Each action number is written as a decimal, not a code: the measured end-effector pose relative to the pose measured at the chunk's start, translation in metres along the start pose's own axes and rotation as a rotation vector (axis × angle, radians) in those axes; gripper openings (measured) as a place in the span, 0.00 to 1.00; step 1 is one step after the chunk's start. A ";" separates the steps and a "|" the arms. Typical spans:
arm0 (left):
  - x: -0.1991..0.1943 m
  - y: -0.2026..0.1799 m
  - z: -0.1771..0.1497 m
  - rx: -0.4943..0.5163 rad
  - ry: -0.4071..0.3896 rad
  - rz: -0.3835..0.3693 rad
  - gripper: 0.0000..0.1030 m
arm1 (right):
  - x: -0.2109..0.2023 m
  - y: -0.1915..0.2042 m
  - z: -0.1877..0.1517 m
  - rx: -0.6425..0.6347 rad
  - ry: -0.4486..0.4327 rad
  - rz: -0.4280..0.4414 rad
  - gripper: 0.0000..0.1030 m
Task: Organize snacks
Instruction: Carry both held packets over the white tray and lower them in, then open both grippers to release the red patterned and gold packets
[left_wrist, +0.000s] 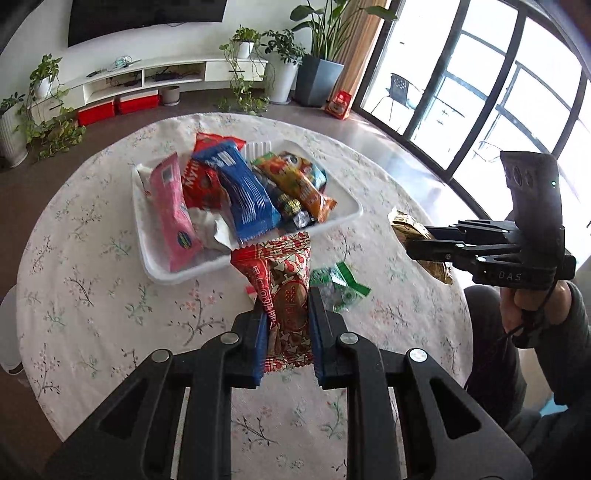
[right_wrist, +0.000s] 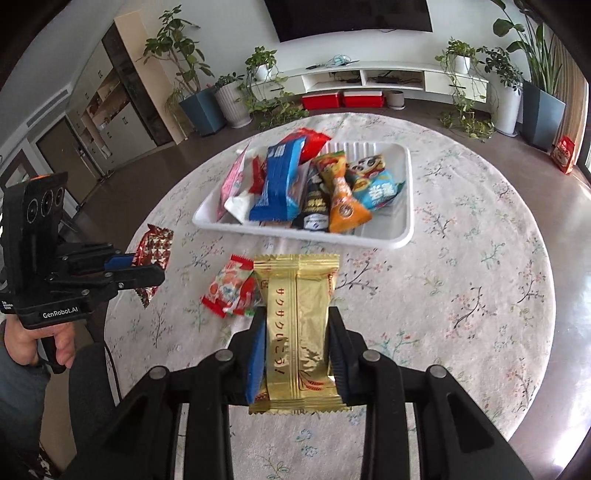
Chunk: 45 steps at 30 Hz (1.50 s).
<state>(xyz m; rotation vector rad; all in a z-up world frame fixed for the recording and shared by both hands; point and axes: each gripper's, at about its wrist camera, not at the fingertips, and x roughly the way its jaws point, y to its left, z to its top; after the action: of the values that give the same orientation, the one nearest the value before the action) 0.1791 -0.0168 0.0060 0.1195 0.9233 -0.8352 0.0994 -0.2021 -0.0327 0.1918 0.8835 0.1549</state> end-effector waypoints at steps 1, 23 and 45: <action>-0.001 0.004 0.009 -0.007 -0.014 0.001 0.17 | -0.002 -0.002 0.006 0.005 -0.014 -0.005 0.32; 0.093 0.060 0.097 -0.079 -0.029 0.117 0.17 | 0.108 -0.004 0.132 0.009 -0.043 -0.069 0.32; 0.143 0.074 0.094 -0.078 -0.016 0.146 0.18 | 0.152 -0.010 0.121 -0.028 0.022 -0.107 0.33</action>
<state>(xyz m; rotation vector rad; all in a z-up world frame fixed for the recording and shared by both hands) 0.3368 -0.0899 -0.0606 0.1113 0.9198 -0.6631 0.2890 -0.1915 -0.0739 0.1164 0.9108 0.0694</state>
